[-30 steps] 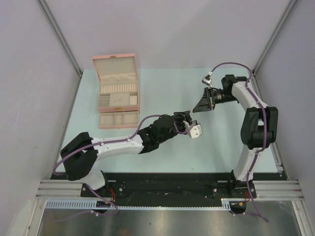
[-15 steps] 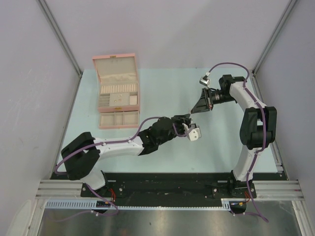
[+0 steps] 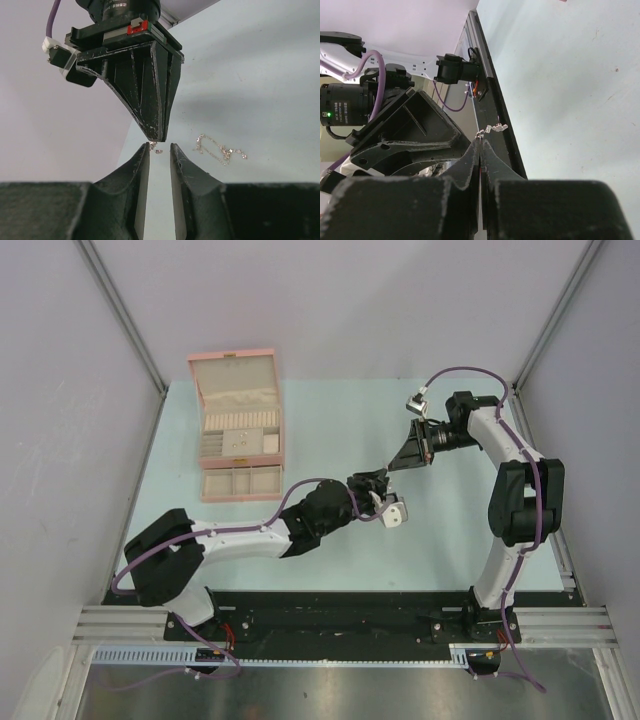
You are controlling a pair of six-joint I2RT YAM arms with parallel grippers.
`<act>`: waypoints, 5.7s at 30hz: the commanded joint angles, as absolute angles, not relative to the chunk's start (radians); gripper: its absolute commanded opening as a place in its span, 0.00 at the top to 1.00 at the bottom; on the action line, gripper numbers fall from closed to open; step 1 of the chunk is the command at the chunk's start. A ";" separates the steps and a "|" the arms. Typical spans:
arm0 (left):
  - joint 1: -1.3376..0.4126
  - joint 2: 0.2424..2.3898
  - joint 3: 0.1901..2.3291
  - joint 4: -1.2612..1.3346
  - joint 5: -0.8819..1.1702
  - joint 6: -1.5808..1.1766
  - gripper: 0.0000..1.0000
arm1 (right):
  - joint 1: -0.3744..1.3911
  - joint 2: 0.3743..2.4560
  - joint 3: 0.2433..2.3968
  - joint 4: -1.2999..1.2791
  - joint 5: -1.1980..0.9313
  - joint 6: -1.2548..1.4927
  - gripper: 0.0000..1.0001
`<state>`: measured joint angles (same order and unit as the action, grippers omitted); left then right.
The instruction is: Organize the mixed jewelry
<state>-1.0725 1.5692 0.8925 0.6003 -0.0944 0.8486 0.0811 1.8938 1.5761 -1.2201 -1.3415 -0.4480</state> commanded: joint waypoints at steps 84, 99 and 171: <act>-1.048 1.621 0.834 0.810 -0.103 0.950 0.84 | 0.123 1.825 1.559 -1.229 -1.321 -0.463 1.00; -1.048 1.629 0.851 0.788 -0.103 0.940 0.97 | 0.124 1.822 1.557 -1.229 -1.321 -0.462 1.00; -0.299 2.057 2.149 -1.250 0.296 0.887 1.00 | -0.017 1.779 1.531 -1.167 -1.310 -0.416 0.75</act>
<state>-0.3363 1.9980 2.0232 -1.0363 0.2737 0.8486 -0.0189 1.8099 1.5352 -1.1694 -1.2949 -0.4118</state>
